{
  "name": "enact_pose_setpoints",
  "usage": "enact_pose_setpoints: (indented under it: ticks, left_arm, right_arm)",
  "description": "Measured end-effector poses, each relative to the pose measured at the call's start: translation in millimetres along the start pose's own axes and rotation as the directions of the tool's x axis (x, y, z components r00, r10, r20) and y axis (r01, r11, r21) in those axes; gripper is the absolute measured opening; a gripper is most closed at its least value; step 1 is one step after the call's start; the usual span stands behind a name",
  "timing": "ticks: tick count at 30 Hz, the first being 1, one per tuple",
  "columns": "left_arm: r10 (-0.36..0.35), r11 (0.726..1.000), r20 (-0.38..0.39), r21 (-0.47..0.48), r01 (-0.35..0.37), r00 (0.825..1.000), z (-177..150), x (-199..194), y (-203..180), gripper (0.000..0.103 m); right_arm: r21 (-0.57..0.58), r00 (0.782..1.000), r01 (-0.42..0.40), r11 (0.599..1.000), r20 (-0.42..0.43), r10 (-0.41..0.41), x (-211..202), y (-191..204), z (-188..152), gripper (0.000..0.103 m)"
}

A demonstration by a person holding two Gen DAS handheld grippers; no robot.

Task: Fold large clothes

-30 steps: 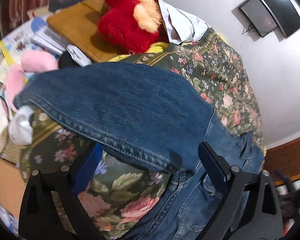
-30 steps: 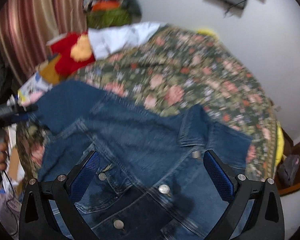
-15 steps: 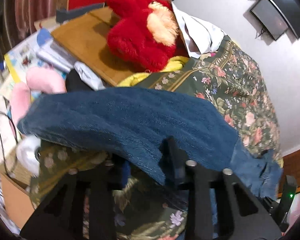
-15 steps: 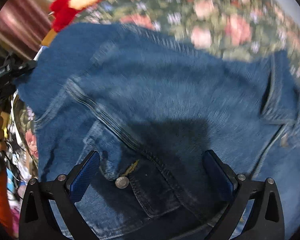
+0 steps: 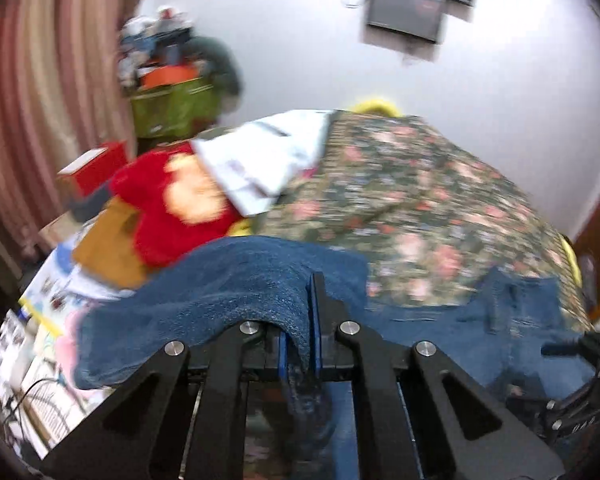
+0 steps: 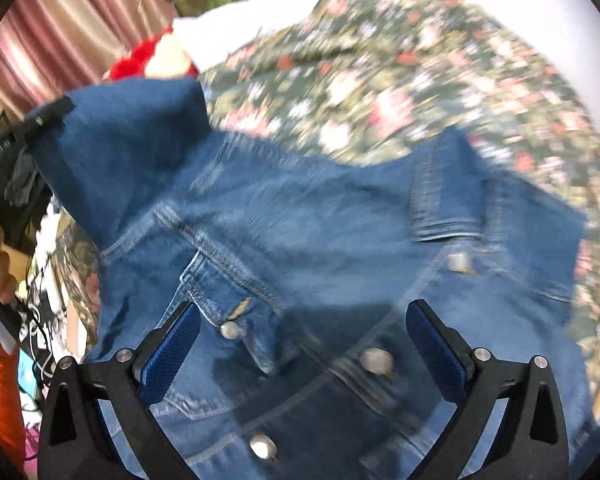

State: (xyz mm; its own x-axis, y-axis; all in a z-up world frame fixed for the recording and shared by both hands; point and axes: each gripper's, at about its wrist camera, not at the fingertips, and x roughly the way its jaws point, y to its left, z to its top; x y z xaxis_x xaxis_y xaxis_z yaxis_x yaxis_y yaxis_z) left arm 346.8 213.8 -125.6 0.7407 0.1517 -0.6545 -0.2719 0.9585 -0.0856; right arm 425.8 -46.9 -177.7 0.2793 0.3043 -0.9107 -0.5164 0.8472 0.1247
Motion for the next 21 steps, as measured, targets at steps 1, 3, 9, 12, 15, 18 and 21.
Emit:
enact_pose_setpoints:
  ticks: [1,3,9,12,15,18,21]
  left_arm:
    - [-0.028,0.999,-0.006,0.024,0.028,1.0,-1.1,-0.4,-13.8,0.007]
    - [-0.079,0.994,-0.038,0.078,0.082,0.996,-9.5,2.1,-43.0,0.007]
    - [-0.196,0.97,-0.319,0.074,0.231,0.927,-67.1,47.9,-99.6,0.008]
    - [-0.205,0.975,-0.433,-0.009,0.223,0.878,-91.1,69.6,-99.5,0.009]
    - [-0.221,0.975,-0.5,-0.094,0.201,0.838,-106.7,73.5,-85.9,0.025]
    - [-0.258,0.964,-0.495,-0.182,0.192,0.83,-106.9,58.7,-59.5,0.056]
    - [-0.273,0.951,-0.42,-0.252,0.178,0.865,-100.5,34.4,-27.2,0.06]
  right_arm:
    - [0.013,1.0,0.008,1.0,0.024,-0.008,-12.3,-5.1,1.0,0.102]
    - [0.035,0.998,0.017,0.999,0.059,-0.019,-34.7,-16.2,-2.8,0.102]
    - [0.116,0.993,0.01,0.993,0.115,-0.024,-85.5,-53.3,-37.1,0.102]
    - [0.138,0.993,0.005,0.99,0.12,-0.022,-94.4,-63.9,-54.0,0.102]
    - [0.147,0.992,0.012,0.989,0.122,-0.03,-97.9,-72.7,-69.0,0.102]
    - [0.151,0.991,0.022,0.988,0.13,-0.041,-98.1,-80.8,-78.8,0.102]
    - [0.175,0.99,0.006,0.984,0.138,-0.031,-98.5,-87.6,-82.2,0.102]
